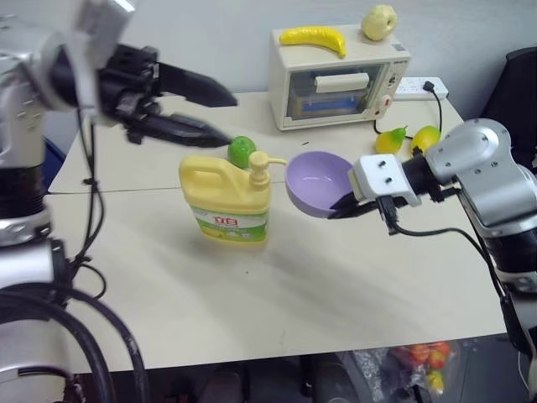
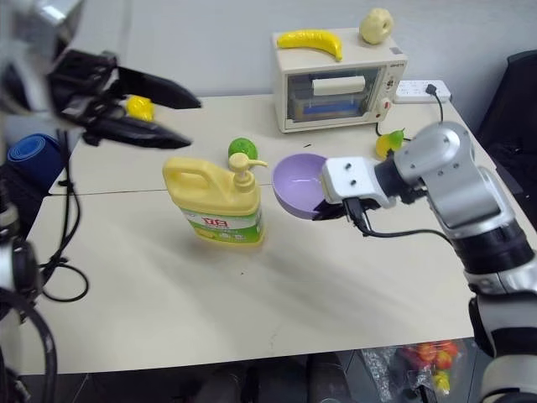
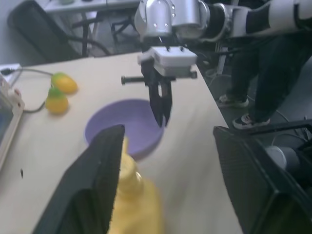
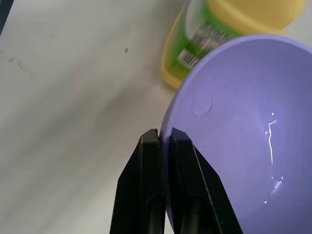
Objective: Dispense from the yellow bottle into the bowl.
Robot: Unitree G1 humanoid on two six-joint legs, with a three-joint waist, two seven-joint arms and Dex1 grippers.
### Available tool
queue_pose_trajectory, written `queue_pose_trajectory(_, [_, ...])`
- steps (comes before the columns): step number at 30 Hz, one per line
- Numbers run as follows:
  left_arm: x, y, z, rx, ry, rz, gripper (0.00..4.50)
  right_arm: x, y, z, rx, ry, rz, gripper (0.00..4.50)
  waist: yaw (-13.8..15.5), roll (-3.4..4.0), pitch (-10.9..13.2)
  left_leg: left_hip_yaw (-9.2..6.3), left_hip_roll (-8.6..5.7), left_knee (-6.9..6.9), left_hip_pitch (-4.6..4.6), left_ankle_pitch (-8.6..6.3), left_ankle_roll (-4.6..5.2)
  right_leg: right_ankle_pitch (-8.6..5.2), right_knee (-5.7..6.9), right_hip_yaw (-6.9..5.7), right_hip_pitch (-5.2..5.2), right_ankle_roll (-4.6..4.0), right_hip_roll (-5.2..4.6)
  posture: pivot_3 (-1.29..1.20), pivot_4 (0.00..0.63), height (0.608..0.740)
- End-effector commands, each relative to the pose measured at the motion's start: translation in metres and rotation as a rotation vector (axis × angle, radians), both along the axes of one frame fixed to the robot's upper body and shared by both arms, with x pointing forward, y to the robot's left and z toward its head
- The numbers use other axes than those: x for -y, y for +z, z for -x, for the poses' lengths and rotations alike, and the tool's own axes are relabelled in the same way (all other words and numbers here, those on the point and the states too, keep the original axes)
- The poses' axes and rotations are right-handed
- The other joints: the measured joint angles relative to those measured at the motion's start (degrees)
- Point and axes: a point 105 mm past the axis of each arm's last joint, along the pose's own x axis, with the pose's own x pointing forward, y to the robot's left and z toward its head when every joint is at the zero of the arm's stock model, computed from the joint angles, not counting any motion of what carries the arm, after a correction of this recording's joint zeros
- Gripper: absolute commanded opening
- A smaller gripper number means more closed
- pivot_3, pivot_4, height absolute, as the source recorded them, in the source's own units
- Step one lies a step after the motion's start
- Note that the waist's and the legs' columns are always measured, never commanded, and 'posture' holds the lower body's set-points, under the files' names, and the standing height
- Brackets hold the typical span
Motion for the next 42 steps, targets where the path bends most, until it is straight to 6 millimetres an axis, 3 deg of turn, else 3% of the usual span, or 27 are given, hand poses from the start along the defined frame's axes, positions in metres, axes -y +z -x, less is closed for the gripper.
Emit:
queue_pose_trajectory(1, [-0.018, 0.001, 0.034, -0.008, -0.011, -0.043, 4.16, 0.006, -0.004, 0.004, 0.045, -0.03, -0.025, 0.0, 0.12, -0.02, 0.01, 0.0, 0.0, 0.07, 0.04, 0.0, 0.0, 0.0, 0.07, 0.01, 0.04, -0.01, -0.01, 0.0, 0.15, 0.74])
queue_pose_trajectory(2, [-0.026, -0.004, 0.039, -0.022, 0.026, -0.063, 4.48, 0.008, -0.013, 0.003, 0.042, -0.048, -0.032, 0.0, 0.13, -0.05, 0.03, 0.0, 0.01, 0.08, 0.05, 0.0, 0.0, 0.02, 0.06, 0.02, 0.06, -0.03, -0.01, 0.0, 0.15, 0.74])
queue_pose_trajectory(4, [-0.032, -0.009, 0.045, -0.034, 0.066, -0.084, 4.48, 0.011, -0.021, 0.003, 0.044, -0.066, -0.04, 0.0, 0.27, -0.09, 0.06, 0.02, 0.01, 0.1, 0.08, 0.0, 0.01, 0.03, 0.1, 0.04, 0.09, -0.05, 0.0, 0.0, 0.15, 0.74])
queue_pose_trajectory(8, [-0.059, -0.043, 0.061, -0.09, 0.246, -0.175, 4.48, 0.019, -0.063, -0.013, 0.048, -0.194, -0.096, 0.0, 0.19, -0.1, 0.06, 0.1, 0.08, -0.09, 0.25, -0.03, 0.06, 0.06, 0.0, 0.17, 0.16, -0.03, -0.05, 0.0, 0.15, 0.74])
queue_pose_trajectory(13, [-0.075, -0.068, 0.064, -0.096, 0.351, -0.203, 4.48, 0.029, -0.09, -0.03, 0.079, -0.284, -0.099, 0.0, 0.13, -0.26, 0.18, 0.15, 0.1, 0.03, 0.13, -0.03, 0.06, 0.11, -0.06, 0.16, 0.11, -0.11, 0.1, 0.0, 0.15, 0.74])
queue_pose_trajectory(20, [-0.078, -0.069, 0.063, -0.079, 0.389, -0.159, 4.48, 0.038, -0.111, -0.038, 0.089, -0.306, -0.068, 0.0, 0.09, -0.26, 0.19, 0.16, 0.16, -0.02, 0.15, -0.05, 0.03, 0.12, -0.1, 0.17, 0.12, -0.13, 0.15, 0.0, 0.15, 0.74])
queue_pose_trajectory(21, [-0.079, -0.068, 0.061, -0.066, 0.394, -0.158, 4.5, 0.039, -0.113, -0.037, 0.083, -0.307, -0.063, 0.54, 0.08, -0.26, 0.19, 0.16, 0.18, -0.02, 0.16, -0.05, 0.02, 0.12, -0.1, 0.17, 0.12, -0.13, 0.16, 0.0, 0.15, 0.74])
queue_pose_trajectory(23, [-0.08, -0.068, 0.06, -0.065, 0.393, -0.162, 4.5, 0.04, -0.113, -0.034, 0.053, -0.301, -0.07, 1.11, 0.07, -0.25, 0.19, 0.16, 0.19, -0.02, 0.17, -0.05, 0.01, 0.12, -0.1, 0.17, 0.12, -0.13, 0.19, 0.0, 0.15, 0.74])
queue_pose_trajectory(27, [-0.084, -0.068, 0.057, -0.069, 0.404, -0.152, 4.5, 0.045, -0.091, -0.029, 0.044, -0.324, -0.134, 2.47, 0.09, -0.25, 0.19, 0.17, 0.25, -0.02, 0.16, -0.06, 0.0, 0.13, -0.11, 0.17, 0.12, -0.14, 0.23, 0.0, 0.15, 0.74])
queue_pose_trajectory(33, [-0.096, -0.073, 0.055, -0.072, 0.443, -0.162, 4.5, 0.082, -0.022, -0.007, -0.04, -0.423, -0.343, 4.46, 0.57, -0.1, 0.28, 0.19, 0.45, -0.02, 0.13, -0.09, 0.04, 0.13, -0.16, 0.17, 0.13, -0.14, 0.22, 0.0, 0.15, 0.74])
queue_pose_trajectory(34, [-0.098, -0.073, 0.055, -0.069, 0.45, -0.165, 4.5, 0.089, -0.014, -0.003, -0.059, -0.438, -0.364, 4.46, 0.6, -0.11, 0.28, 0.2, 0.48, -0.02, 0.13, -0.1, 0.06, 0.13, -0.17, 0.16, 0.13, -0.14, 0.23, 0.0, 0.15, 0.74])
queue_pose_trajectory(38, [-0.115, -0.07, 0.057, -0.056, 0.512, -0.157, 4.5, 0.149, 0.016, 0.031, -0.241, -0.581, -0.407, 4.46, 1.25, 0.0, 0.34, 0.31, 0.57, -0.04, 0.15, -0.17, 0.14, 0.14, -0.26, 0.16, 0.15, -0.16, 0.32, 0.0, 0.15, 0.74])
queue_pose_trajectory(41, [-0.124, -0.069, 0.059, -0.048, 0.546, -0.156, 4.5, 0.166, 0.021, 0.052, -0.309, -0.593, -0.377, 4.46, 1.51, 0.04, 0.36, 0.85, 0.57, -0.08, 0.15, -0.22, 0.2, 0.14, -0.33, 0.15, 0.16, -0.16, 0.38, 0.0, 0.15, 0.74])
queue_pose_trajectory(42, [-0.128, -0.068, 0.06, -0.053, 0.562, -0.148, 4.5, 0.171, 0.024, 0.051, -0.286, -0.619, -0.389, 4.46, 1.48, 0.03, 0.35, 0.9, 0.57, -0.08, 0.15, -0.23, 0.2, 0.14, -0.34, 0.16, 0.16, -0.17, 0.4, 0.0, 0.15, 0.74])
